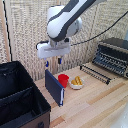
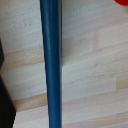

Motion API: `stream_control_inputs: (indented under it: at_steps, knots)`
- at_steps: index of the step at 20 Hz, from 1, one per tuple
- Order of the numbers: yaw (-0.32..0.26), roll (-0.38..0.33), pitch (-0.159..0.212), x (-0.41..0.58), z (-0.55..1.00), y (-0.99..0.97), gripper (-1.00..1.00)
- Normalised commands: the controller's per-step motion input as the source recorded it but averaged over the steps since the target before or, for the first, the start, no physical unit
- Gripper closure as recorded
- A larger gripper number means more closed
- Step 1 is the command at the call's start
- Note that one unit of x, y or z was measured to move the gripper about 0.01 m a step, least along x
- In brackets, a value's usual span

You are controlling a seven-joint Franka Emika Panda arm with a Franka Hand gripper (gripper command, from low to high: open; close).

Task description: Please shift your gripper toward the book. Carefully hold the book with your gripper. Gently transport the book using your gripper to the caddy's front section. Safely let the book go into the caddy's front area.

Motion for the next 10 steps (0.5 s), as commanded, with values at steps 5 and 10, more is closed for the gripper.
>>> stream_control_inputs:
  at_steps: [5,10]
  knots:
    - [0.0,-0.007,0.024,0.0,-0.35,0.16,-1.0]
    - [0.0,0.0,0.018,0.0,-0.31,0.11,-1.0]
